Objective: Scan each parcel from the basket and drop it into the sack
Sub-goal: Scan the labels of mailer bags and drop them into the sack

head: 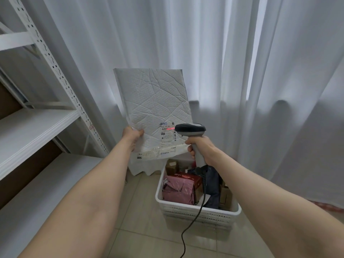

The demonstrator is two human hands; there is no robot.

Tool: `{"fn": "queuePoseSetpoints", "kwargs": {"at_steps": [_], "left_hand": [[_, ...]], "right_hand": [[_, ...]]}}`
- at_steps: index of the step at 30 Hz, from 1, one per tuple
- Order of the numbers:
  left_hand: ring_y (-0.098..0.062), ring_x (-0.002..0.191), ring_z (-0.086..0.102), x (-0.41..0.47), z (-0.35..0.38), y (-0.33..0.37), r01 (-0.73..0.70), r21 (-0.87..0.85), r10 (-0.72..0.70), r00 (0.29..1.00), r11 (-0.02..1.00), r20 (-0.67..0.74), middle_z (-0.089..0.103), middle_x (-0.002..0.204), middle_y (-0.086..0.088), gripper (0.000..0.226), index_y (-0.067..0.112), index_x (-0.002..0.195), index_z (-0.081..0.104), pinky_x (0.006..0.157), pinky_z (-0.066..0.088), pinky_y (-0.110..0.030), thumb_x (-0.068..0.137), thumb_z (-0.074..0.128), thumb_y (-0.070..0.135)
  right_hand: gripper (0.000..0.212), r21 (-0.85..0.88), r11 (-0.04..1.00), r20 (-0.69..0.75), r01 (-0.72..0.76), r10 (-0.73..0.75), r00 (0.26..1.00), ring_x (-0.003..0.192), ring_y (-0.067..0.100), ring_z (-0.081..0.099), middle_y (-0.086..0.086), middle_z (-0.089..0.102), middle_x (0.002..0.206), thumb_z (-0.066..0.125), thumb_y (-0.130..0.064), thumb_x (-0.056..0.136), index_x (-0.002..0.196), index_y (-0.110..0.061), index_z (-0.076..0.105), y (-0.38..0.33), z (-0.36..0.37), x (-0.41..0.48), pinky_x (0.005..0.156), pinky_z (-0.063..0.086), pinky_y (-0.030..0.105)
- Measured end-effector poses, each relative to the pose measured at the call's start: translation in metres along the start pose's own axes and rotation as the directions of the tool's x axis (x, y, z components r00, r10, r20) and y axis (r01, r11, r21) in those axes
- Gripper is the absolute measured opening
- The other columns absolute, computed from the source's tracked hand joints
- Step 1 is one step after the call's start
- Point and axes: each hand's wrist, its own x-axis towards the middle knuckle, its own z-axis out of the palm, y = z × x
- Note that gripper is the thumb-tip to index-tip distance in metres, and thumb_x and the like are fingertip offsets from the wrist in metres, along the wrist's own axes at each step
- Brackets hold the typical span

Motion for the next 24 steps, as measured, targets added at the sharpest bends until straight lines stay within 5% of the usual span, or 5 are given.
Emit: {"fn": "queuePoseSetpoints", "kwargs": {"at_steps": [24], "left_hand": [[-0.029, 0.112, 0.06, 0.016, -0.012, 0.003, -0.053, 0.017, 0.054, 0.998, 0.998, -0.024, 0.061, 0.123, -0.017, 0.038, -0.003, 0.123, 0.058, 0.099, 0.047, -0.038, 0.086, 0.064, -0.001]], "right_hand": [[0.011, 0.035, 0.998, 0.037, -0.046, 0.045, 0.998, 0.043, 0.011, 0.044, 0.003, 0.052, 0.058, 0.055, -0.009, 0.087, 0.098, -0.009, 0.057, -0.02, 0.017, -0.02, 0.046, 0.039, 0.023]]}}
